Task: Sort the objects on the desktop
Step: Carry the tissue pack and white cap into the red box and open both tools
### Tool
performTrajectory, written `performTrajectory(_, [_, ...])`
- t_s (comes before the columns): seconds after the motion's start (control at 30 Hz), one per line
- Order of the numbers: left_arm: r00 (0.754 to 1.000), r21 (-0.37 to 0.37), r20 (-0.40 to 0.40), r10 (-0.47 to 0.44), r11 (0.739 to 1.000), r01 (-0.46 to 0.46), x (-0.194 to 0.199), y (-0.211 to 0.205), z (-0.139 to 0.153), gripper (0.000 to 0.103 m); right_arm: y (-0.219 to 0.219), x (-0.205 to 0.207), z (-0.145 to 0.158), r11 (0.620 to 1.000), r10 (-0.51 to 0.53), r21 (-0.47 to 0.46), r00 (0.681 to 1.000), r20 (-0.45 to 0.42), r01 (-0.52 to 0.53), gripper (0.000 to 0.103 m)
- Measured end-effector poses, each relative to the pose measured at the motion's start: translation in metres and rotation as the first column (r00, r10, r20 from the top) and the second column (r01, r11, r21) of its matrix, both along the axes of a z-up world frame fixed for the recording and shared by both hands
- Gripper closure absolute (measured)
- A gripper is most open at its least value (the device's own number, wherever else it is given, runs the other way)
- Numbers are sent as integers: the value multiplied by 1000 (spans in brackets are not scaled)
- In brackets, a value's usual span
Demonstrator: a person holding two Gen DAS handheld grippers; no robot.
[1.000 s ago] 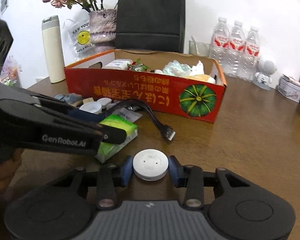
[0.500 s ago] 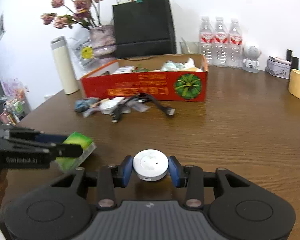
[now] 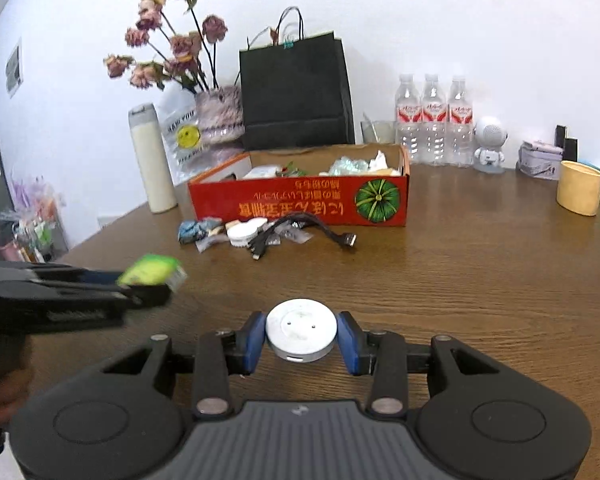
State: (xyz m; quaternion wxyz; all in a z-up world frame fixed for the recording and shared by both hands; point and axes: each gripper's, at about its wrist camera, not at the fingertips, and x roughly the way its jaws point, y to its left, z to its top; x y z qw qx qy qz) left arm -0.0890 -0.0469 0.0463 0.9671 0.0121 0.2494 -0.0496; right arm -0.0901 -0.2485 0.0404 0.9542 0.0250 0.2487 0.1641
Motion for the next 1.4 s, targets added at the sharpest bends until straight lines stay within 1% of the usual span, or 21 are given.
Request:
performTrajectory(0.13, [991, 5, 107, 81, 997, -82, -25, 1, 5, 57, 8, -5, 6, 1000, 1, 25, 997, 79, -3, 65])
performTrajectory(0.23, [980, -18, 153, 126, 992, -125, -33, 6, 11, 57, 12, -8, 10, 999, 6, 40, 993, 116, -10, 65])
performTrajectory(0.3, [979, -20, 156, 132, 991, -131, -32, 11, 14, 57, 14, -10, 11, 999, 13, 49, 990, 141, -20, 65])
performTrajectory(0.4, [982, -26, 137, 133, 991, -131, -24, 15, 14, 57, 17, -12, 13, 997, 19, 65, 985, 171, -30, 65])
performTrajectory(0.53, [983, -55, 133, 123, 992, -117, -6, 16, 15, 57, 17, -1, 17, 997, 5, 73, 985, 172, -18, 65])
performTrajectory(0.67, [984, -85, 146, 100, 992, -89, 28, 19, 26, 57, 15, 32, 30, 998, -6, 70, 987, 163, -6, 65])
performTrajectory(0.73, [981, -107, 171, 95, 991, -78, 51, 21, 37, 57, 13, 57, 44, 998, -13, 68, 983, 186, 1, 65])
performTrajectory(0.8, [975, -125, 200, 94, 990, -70, 78, 21, 51, 57, 8, 84, 59, 996, -17, 90, 978, 209, -2, 65])
performTrajectory(0.83, [973, -120, 212, 94, 990, -70, 90, 20, 57, 57, 7, 100, 67, 996, -21, 88, 976, 216, 2, 65])
performTrajectory(0.9, [972, -69, 222, 80, 995, -66, 124, 13, 72, 57, 7, 132, 81, 997, -37, 77, 975, 221, 20, 65])
performTrajectory(0.97, [972, -57, 229, 61, 997, -49, 155, 7, 82, 57, 7, 171, 93, 997, -43, 77, 981, 190, 29, 65])
performTrajectory(1.0, [977, -49, 211, 40, 998, -30, 174, 4, 85, 57, 8, 192, 98, 996, -49, 82, 983, 175, 35, 65])
performTrajectory(1.03, [980, -62, 195, 39, 998, -27, 191, 4, 88, 57, 8, 210, 102, 996, -52, 86, 986, 160, 38, 65])
performTrajectory(1.1, [987, -72, 156, 38, 997, -27, 228, 4, 93, 57, 10, 252, 108, 995, -45, 89, 994, 99, 36, 65])
performTrajectory(1.2, [999, -94, 51, 5, 996, 0, 292, -1, 93, 57, 16, 305, 110, 997, -51, 62, 999, 18, 49, 65])
performTrajectory(1.23, [1000, -100, 4, 11, 995, -10, 313, -4, 87, 57, 18, 322, 108, 998, -57, 37, 998, -9, 57, 65])
performTrajectory(1.27, [999, -94, -45, -7, 996, 3, 335, -8, 80, 57, 18, 334, 104, 997, -71, 20, 997, -26, 72, 65])
performTrajectory(1.3, [997, -99, -82, -5, 995, -3, 349, -11, 72, 57, 17, 350, 99, 996, -89, -7, 995, -54, 89, 65])
performTrajectory(1.33, [991, -96, -133, 8, 995, -21, 368, -14, 61, 57, 16, 366, 92, 995, -94, -26, 990, -105, 92, 65])
performTrajectory(1.4, [981, -74, -194, 22, 997, -37, 392, -19, 40, 56, 12, 396, 73, 997, -72, -26, 969, -237, 68, 65])
